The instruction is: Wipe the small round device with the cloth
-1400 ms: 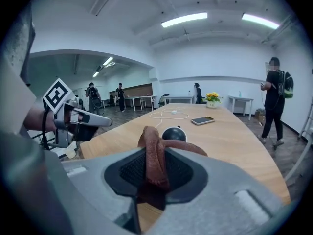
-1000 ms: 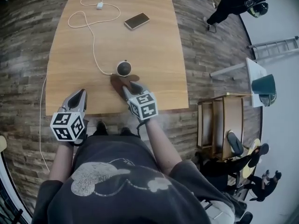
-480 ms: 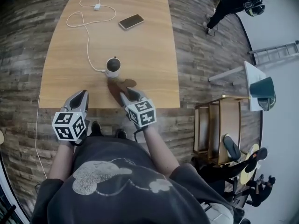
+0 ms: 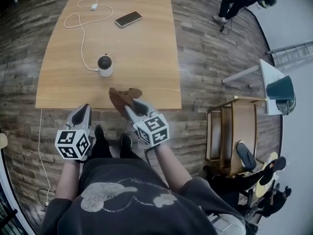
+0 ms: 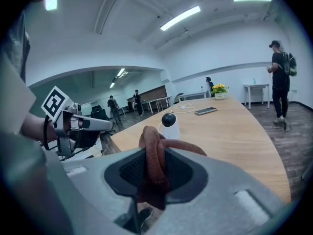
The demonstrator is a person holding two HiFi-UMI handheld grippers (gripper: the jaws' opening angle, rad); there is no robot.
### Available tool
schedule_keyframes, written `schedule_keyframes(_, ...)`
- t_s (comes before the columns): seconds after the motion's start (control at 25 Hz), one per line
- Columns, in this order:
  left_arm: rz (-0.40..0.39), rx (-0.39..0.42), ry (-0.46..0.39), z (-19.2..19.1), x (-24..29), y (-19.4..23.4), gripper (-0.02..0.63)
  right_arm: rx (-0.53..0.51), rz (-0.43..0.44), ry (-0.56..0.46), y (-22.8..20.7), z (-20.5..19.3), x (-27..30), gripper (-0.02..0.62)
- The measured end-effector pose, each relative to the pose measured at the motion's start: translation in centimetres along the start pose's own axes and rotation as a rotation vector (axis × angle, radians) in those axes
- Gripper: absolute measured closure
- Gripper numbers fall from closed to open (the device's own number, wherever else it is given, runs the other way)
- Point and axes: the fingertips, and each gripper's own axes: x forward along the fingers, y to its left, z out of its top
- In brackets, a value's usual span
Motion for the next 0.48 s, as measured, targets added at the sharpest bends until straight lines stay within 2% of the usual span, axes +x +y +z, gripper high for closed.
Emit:
schedule_keyframes(0.2, 0.03, 0.015, -0.015, -0.9, -1.4, -2.1, 0.587, -0.005, 0.048, 0.023, 0.6, -2.2, -0.8, 0.512)
schedule_keyframes(0.48, -0.004, -0.017, 0.014, -3.6, -3.4, -3.4, 0.588, -0.009, 0.021, 0.039, 1.6, -4.0, -2.3, 0.511)
